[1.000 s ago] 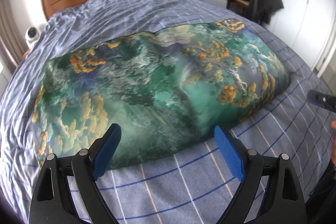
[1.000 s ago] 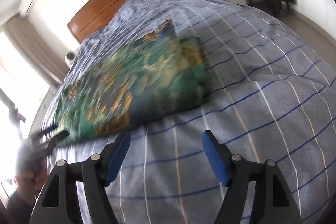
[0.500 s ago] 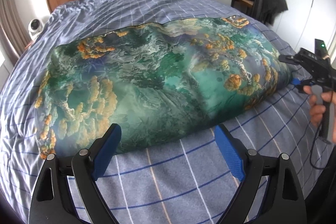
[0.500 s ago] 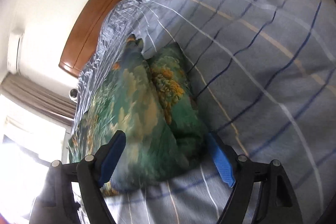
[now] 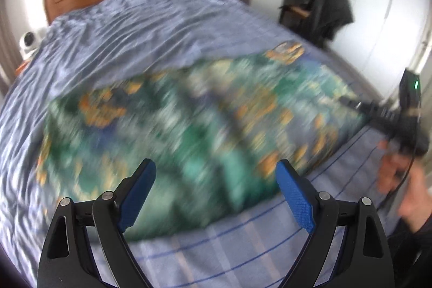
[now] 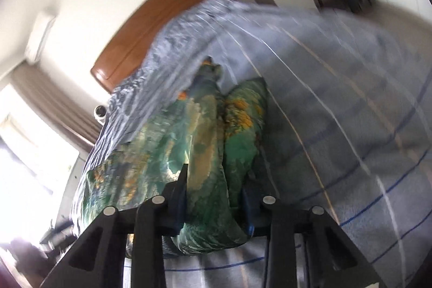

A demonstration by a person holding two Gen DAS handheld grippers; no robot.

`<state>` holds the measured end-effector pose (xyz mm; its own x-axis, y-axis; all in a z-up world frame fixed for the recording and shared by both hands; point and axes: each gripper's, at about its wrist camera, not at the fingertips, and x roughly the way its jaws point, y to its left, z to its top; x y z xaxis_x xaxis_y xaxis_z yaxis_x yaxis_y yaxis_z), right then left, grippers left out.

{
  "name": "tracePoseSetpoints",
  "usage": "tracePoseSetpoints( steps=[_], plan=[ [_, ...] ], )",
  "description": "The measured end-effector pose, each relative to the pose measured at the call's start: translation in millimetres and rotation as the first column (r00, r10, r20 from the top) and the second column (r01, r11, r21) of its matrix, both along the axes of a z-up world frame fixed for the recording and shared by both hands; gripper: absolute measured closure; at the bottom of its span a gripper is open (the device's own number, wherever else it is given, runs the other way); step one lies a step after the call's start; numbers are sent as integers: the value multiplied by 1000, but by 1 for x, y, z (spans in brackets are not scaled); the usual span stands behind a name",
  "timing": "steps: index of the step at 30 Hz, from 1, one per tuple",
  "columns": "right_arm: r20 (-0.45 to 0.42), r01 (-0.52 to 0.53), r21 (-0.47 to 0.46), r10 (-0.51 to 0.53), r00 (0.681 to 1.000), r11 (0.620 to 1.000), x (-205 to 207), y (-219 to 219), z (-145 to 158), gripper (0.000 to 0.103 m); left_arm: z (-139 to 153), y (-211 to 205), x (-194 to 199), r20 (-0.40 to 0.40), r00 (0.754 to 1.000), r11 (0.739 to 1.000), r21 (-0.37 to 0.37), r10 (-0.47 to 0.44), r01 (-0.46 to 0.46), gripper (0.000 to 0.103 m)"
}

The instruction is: Fold large clothes

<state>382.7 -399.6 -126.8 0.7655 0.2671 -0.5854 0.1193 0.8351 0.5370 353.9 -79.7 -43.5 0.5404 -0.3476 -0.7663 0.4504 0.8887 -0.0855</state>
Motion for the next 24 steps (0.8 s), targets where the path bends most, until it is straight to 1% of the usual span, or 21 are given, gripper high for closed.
tracePoseSetpoints(
  steps=[2,4,5,6,8,9,10,12,15,16,17,18,19,20,21,22,23,24],
  plan=[
    [41,-22,-47,24,999,999,-5,11,17,71,20,-19,13,-17,998,997,-43,-60,60,12],
    [96,-62,-114,73,993,992,-10,33,40,71,38,-38,27,-50,991,990,-83,-122,117,12],
    [110,-73,-137,88,990,988,-11,40,46,71,46,-47,35,-70,987,985,-103,-147,140,12],
    [133,-90,-172,113,985,981,-15,53,55,71,55,-58,44,-94,980,978,-127,-177,165,12],
    [172,-121,-232,163,971,965,-21,76,71,71,64,-72,52,-129,967,969,-147,-220,201,12],
    [190,-135,-269,190,963,954,-25,90,78,71,66,-80,57,-158,955,962,-150,-253,230,12],
    [204,-152,-301,219,954,942,-29,103,85,71,66,-87,60,-179,946,959,-139,-270,248,12],
    [220,-199,-368,293,930,908,-35,130,95,71,66,-97,61,-188,946,964,-77,-265,255,12],
    [223,-252,-498,404,887,830,-47,173,103,71,58,-102,54,-173,960,970,66,-222,236,10],
    [224,-262,-530,431,874,806,-51,185,104,71,56,-100,51,-159,965,969,102,-207,224,9],
    [222,-276,-552,457,861,787,-55,194,104,71,51,-97,49,-141,972,966,154,-186,207,9],
    [222,-284,-562,473,853,777,-57,200,105,71,45,-94,48,-127,979,962,200,-161,184,12],
    [221,-300,-577,499,838,759,-59,208,105,71,41,-89,48,-119,983,960,225,-140,164,31],
    [220,-308,-583,511,831,751,-60,211,104,71,37,-84,50,-122,986,960,239,-117,143,45],
    [215,-318,-596,528,822,738,-62,216,103,71,34,-76,52,-145,983,967,216,-108,138,61],
    [206,-322,-604,533,821,729,-61,219,102,71,35,-71,54,-166,980,974,182,-106,137,68],
    [196,-330,-604,536,821,725,-60,220,101,69,35,-63,56,-178,979,979,153,-103,131,70],
    [189,-336,-598,535,823,727,-59,220,101,67,36,-56,58,-178,979,982,140,-98,124,72]
  ],
)
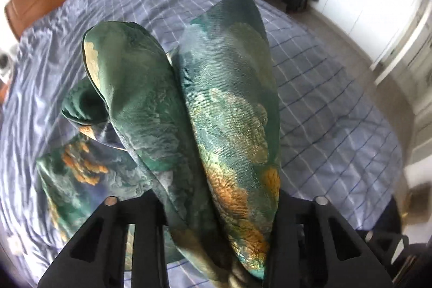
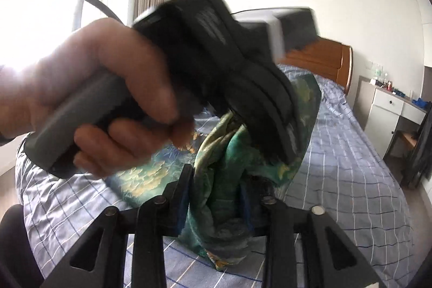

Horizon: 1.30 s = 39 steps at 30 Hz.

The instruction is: Fold large clothes

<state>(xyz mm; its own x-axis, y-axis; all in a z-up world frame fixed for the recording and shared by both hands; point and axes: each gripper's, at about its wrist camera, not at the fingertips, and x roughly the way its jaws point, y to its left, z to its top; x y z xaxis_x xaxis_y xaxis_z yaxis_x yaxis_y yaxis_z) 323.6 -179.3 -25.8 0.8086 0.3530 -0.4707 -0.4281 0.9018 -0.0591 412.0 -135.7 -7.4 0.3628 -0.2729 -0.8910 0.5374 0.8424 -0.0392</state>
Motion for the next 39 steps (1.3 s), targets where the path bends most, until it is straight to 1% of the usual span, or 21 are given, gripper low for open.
tracePoseSetpoints(
  steps=[2,3,4,5,7,9,12,14,15,16,18,20,21,24,28,29,32,33,35,37,39],
  plan=[
    [-15,-9,13,9,1000,1000,-5,-5,3,55,1,14,2,0,1000,1000,-13,21,-21,73],
    [-37,-39,42,41,998,998,-7,-8,8,45,2,26,6,-7,1000,999,-29,30,-30,73],
    [-51,-61,68,64,997,996,-9,-13,12,43,3,35,13,-5,999,999,-35,39,-39,73],
    [-60,-68,83,73,996,994,-14,-17,14,42,4,48,17,1,999,998,-37,53,-53,73],
    [-114,-68,125,83,990,990,-13,-30,16,42,5,75,26,4,997,995,-52,83,-82,73],
    [-159,-38,150,62,985,988,-8,-41,9,42,4,108,34,-1,992,990,-70,123,-123,73],
    [-207,33,110,-9,978,993,10,-53,-6,42,-4,151,45,-18,982,979,-86,186,-187,73],
    [-234,43,114,-15,972,993,17,-53,-8,45,-11,168,52,-33,975,970,-96,220,-223,73],
    [-247,44,109,-15,969,993,24,-50,-12,52,-16,183,54,-39,969,964,-104,243,-246,73],
    [-253,38,102,-11,968,994,29,-45,-13,57,-19,192,56,-41,965,959,-108,259,-262,73],
    [-261,16,83,7,965,996,38,-30,-17,58,-25,214,59,-47,954,946,-123,297,-300,73],
    [-263,-3,71,21,964,997,37,-14,-17,63,-31,231,61,-63,944,934,-134,325,-331,72],
    [-266,-21,61,36,963,998,44,-3,-18,66,-35,238,62,-74,938,928,-138,339,-346,72],
    [-268,-69,35,76,961,997,56,29,-20,66,-48,251,64,-101,928,915,-158,358,-370,72],
    [-275,-133,45,140,951,990,69,66,-30,66,-63,263,64,-120,927,907,-199,354,-372,71],
    [-288,-153,40,158,945,987,72,76,-38,66,-68,265,65,-123,927,905,-203,355,-374,70],
    [-354,-159,21,156,922,987,86,91,-64,67,-86,277,66,-129,927,907,-196,352,-372,68],
    [-407,-155,11,146,902,988,92,96,-80,67,-97,278,67,-142,926,906,-198,351,-374,67],
    [-456,-137,0,122,882,991,96,100,-99,67,-110,282,65,-146,923,903,-203,355,-379,66],
    [-466,-123,-4,107,878,992,96,103,-116,68,-121,287,64,-146,921,893,-230,361,-387,65],
    [-470,-105,-2,92,878,994,97,104,-124,69,-128,294,64,-164,914,873,-274,371,-404,64]
  ],
)
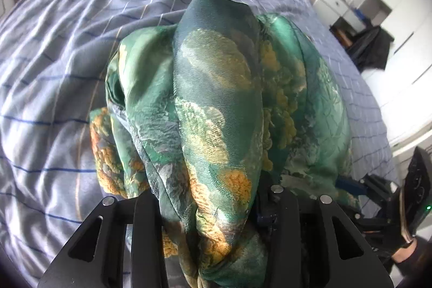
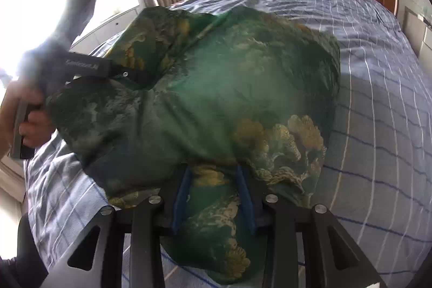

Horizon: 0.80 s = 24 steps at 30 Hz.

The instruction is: Fold large clothes

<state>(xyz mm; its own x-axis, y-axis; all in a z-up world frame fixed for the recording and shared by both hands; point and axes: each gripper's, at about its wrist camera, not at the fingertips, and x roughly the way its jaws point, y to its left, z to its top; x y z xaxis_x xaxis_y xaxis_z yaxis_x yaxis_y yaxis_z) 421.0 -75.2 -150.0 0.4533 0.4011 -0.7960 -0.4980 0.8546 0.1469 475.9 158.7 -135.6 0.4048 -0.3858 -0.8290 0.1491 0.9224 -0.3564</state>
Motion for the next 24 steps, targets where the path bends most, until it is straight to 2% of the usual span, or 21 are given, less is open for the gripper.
tracePoseSetpoints(
  steps=[3,6,9,13,16,19,24],
  plan=[
    [-4,15,-10,-15,1000,1000,2,3,0,69,1,5,0,0,1000,999,-31,9,-9,63],
    [-13,-13,-45,12,1000,999,3,8,17,69,13,8,-5,5,1000,999,-39,-20,20,57],
    [-63,-24,7,24,998,1000,13,3,45,67,27,24,-12,0,999,996,-78,-32,32,51],
    [-34,5,49,-4,999,999,44,6,83,67,36,37,-16,4,999,997,-65,-47,47,49],
    [-15,11,39,-11,1000,999,77,26,95,67,37,40,-21,10,998,998,-31,-54,54,47],
    [-58,23,35,-21,998,999,113,54,83,67,29,40,-20,-4,999,999,-7,-50,50,48],
    [-170,73,-41,-79,982,996,156,87,26,66,7,44,-14,-34,999,1000,4,-12,12,50]
  ],
)
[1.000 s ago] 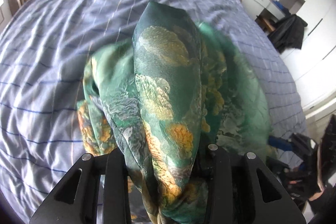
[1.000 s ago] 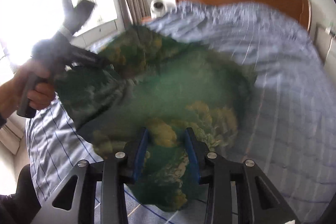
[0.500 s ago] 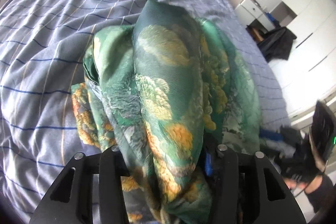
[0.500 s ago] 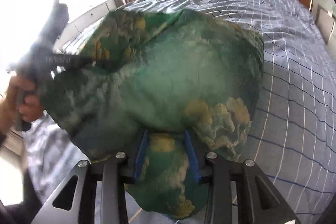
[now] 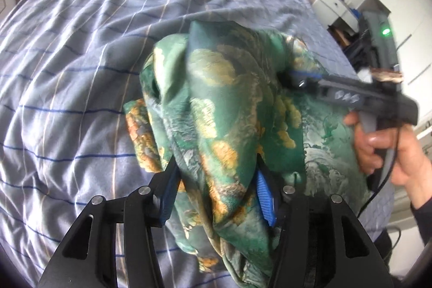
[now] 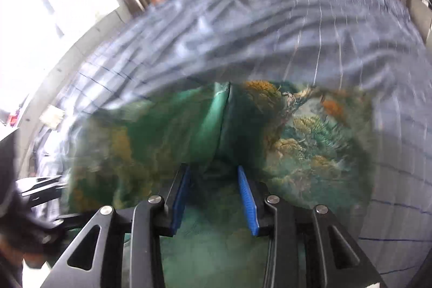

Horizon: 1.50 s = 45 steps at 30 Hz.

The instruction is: Fold large clothes

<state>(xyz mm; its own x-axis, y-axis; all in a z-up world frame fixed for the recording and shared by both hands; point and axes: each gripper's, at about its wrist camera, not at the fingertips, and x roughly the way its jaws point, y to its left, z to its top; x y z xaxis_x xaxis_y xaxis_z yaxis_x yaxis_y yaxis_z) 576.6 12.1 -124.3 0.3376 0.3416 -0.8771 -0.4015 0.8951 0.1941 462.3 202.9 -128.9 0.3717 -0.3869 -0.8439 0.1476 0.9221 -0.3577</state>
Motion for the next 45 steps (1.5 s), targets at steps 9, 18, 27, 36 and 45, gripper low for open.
tracePoseSetpoints(
  steps=[9,18,27,36,45],
  plan=[
    [74,-61,-36,64,995,997,-41,-5,14,66,-11,6,-6,2,1000,1000,-27,16,-16,48],
    [203,-179,-71,190,961,981,-210,-62,32,66,-18,8,-8,14,999,997,-55,46,-45,46],
    [172,-117,-167,146,974,979,-208,-39,-11,65,-18,1,-10,21,998,998,5,62,-62,43],
    [203,-99,-235,148,968,967,-217,-30,-10,64,-18,-3,-7,15,997,996,18,82,-82,42],
    [207,-99,-251,153,966,963,-220,-27,-10,64,-15,-8,-6,13,996,995,40,88,-88,42]
  ],
)
